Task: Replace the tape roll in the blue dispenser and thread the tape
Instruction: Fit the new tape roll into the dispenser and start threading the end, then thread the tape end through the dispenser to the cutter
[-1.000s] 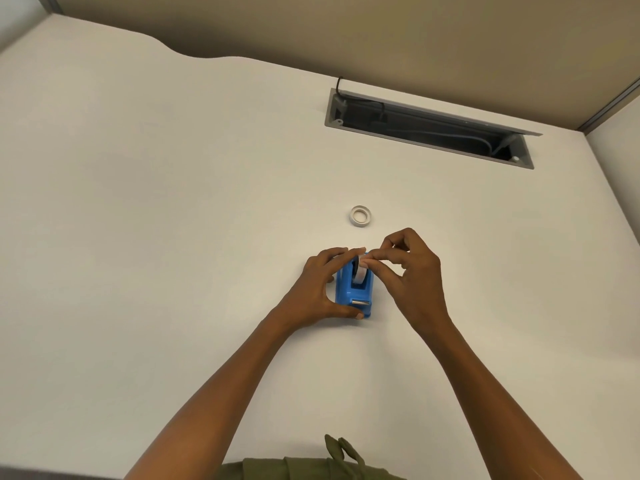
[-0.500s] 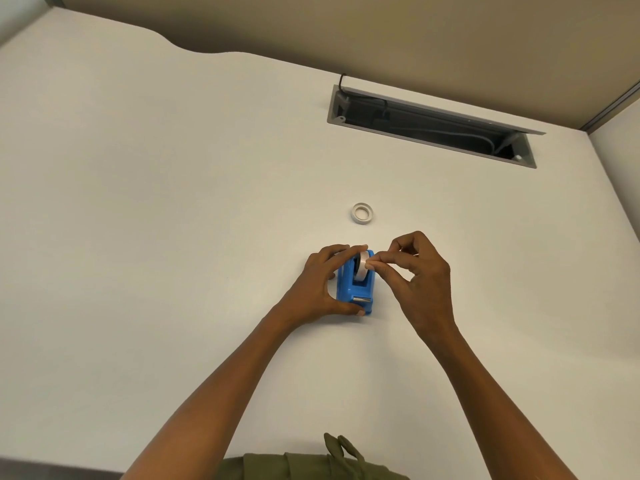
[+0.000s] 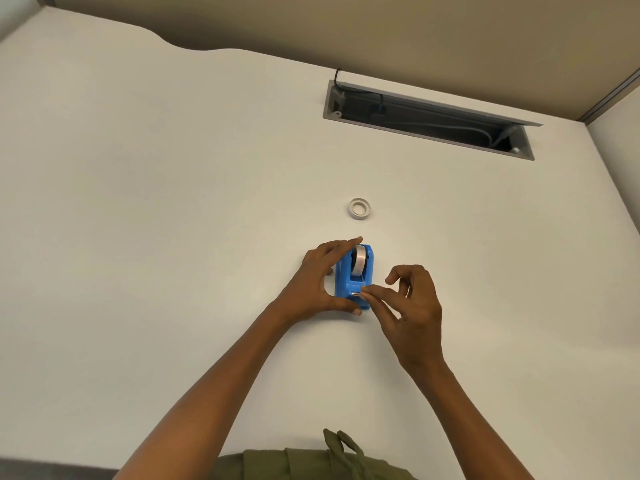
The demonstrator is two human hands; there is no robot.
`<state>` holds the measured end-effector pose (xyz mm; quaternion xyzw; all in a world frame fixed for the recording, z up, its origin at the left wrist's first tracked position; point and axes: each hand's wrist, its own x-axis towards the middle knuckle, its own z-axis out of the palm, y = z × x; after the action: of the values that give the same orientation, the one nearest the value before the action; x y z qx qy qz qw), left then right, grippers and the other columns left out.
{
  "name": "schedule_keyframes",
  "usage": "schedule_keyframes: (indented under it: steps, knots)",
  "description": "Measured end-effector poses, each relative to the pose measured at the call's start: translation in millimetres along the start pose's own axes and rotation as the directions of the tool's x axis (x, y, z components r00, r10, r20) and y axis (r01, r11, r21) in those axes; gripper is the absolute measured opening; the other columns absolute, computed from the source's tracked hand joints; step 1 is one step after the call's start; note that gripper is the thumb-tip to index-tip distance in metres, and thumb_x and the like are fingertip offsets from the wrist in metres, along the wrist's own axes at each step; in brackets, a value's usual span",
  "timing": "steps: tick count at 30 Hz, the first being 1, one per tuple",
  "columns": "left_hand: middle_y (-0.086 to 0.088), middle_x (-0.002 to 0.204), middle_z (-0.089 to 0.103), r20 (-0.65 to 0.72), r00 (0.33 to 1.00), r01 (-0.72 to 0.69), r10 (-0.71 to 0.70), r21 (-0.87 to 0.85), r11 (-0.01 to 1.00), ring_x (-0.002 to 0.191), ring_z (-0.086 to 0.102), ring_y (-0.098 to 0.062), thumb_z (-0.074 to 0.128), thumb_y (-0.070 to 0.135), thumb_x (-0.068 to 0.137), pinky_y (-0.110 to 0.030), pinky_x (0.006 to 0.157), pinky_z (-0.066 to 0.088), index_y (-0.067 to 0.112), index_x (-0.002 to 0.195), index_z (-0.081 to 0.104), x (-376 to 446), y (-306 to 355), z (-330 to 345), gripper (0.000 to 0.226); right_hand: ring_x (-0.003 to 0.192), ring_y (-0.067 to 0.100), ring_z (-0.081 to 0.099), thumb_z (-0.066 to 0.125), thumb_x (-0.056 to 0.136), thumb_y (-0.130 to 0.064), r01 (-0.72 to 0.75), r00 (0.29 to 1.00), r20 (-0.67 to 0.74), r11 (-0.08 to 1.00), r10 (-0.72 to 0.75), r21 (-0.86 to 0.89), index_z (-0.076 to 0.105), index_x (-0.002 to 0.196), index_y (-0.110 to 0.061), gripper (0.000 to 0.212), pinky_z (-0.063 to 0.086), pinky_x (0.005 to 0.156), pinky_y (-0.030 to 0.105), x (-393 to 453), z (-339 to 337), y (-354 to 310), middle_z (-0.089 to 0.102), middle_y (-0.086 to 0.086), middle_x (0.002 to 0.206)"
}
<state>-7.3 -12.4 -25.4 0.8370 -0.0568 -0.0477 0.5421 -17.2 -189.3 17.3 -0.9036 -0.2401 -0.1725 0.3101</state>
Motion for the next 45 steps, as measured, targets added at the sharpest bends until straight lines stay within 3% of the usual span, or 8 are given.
schedule_keyframes:
  steps: [10,24,28,30,32,36,42,45]
  knots:
    - [0.020,0.135,0.033,0.000,1.000,0.004,-0.004,-0.008,1.000,0.123,0.035,-0.004,0.084,0.039,0.060,-0.003,0.088,0.034,0.045,0.138,0.021,-0.6,-0.8,-0.8,0.100,0.074,0.018,0.043,0.065,0.084,-0.032,0.060,0.997,-0.043,0.996,-0.064,-0.069,0.076,0.086,-0.016,0.020,0.040,0.058,0.034,-6.9,6.8,2.3,0.059,0.011,0.083]
    - [0.035,0.130,0.030,0.013,1.000,-0.006,0.006,-0.010,1.000,0.120,0.034,0.003,0.081,0.048,0.057,0.000,0.087,0.034,0.059,0.132,0.018,-0.6,1.4,-2.2,0.099,0.068,0.024,0.049,0.069,0.078,-0.027,0.084,0.994,-0.056,0.992,-0.090,-0.098,0.076,0.079,-0.013,0.015,0.041,0.056,0.031,-7.9,9.2,2.7,0.059,0.014,0.080]
    - [0.034,0.132,0.029,0.042,0.999,0.004,-0.003,-0.017,1.000,0.122,0.031,0.007,0.083,0.048,0.055,-0.007,0.086,0.035,0.063,0.130,0.019,-0.4,2.9,-4.3,0.100,0.073,0.013,0.053,0.076,0.074,-0.014,-0.128,0.991,-0.012,0.979,0.132,0.160,0.075,0.092,-0.010,0.018,0.041,0.064,0.011,-7.8,6.1,-0.5,0.057,0.008,0.089]
    - [0.035,0.132,0.029,0.049,0.999,0.020,-0.019,-0.032,0.999,0.122,0.030,0.008,0.083,0.052,0.053,-0.008,0.086,0.035,0.062,0.132,0.019,-0.1,4.3,-5.3,0.102,0.077,0.005,0.057,0.070,0.081,-0.014,-0.336,0.937,0.042,0.867,0.346,0.368,0.073,0.095,-0.020,0.015,0.043,0.067,0.008,-6.3,0.4,-4.0,0.063,-0.003,0.091]
    - [0.034,0.133,0.031,0.047,0.998,0.036,-0.034,-0.058,0.998,0.123,0.032,0.006,0.081,0.056,0.054,-0.011,0.087,0.036,0.060,0.132,0.021,0.0,5.6,-5.9,0.099,0.076,0.004,0.060,0.063,0.087,-0.016,-0.549,0.816,0.181,0.639,0.548,0.538,0.073,0.086,-0.027,0.015,0.048,0.067,0.016,-2.5,-4.2,-5.2,0.070,-0.009,0.086]
    - [0.033,0.131,0.035,0.028,0.998,0.066,-0.064,-0.087,0.994,0.123,0.037,0.001,0.071,0.060,0.064,-0.018,0.089,0.039,0.062,0.129,0.027,0.3,8.0,-6.1,0.079,0.066,0.013,0.061,0.054,0.092,-0.021,-0.691,0.663,0.364,0.347,0.654,0.635,0.070,0.075,-0.019,0.023,0.050,0.063,0.029,4.4,-12.4,0.5,0.069,-0.003,0.070]
    - [0.018,0.137,0.040,0.018,0.996,0.092,-0.090,-0.146,0.985,0.127,0.037,-0.003,0.054,0.057,0.082,-0.021,0.094,0.041,0.058,0.128,0.036,0.2,11.9,-6.1,0.049,0.051,0.016,0.047,0.048,0.092,-0.045,-0.745,0.558,0.386,0.239,0.734,0.622,0.057,0.049,-0.016,0.052,0.044,0.061,0.031,10.8,-15.2,4.2,0.050,-0.002,0.051]
    - [0.016,0.137,0.041,0.010,0.994,0.112,-0.112,-0.174,0.978,0.128,0.037,-0.004,0.045,0.046,0.093,-0.017,0.092,0.038,0.059,0.126,0.038,0.4,11.9,-7.1,0.037,0.059,0.012,0.051,0.036,0.096,-0.047,-0.769,0.528,0.445,0.185,0.723,0.612,0.076,0.073,-0.014,0.057,0.043,0.062,0.029,14.7,-18.9,9.7,0.060,-0.002,0.060]
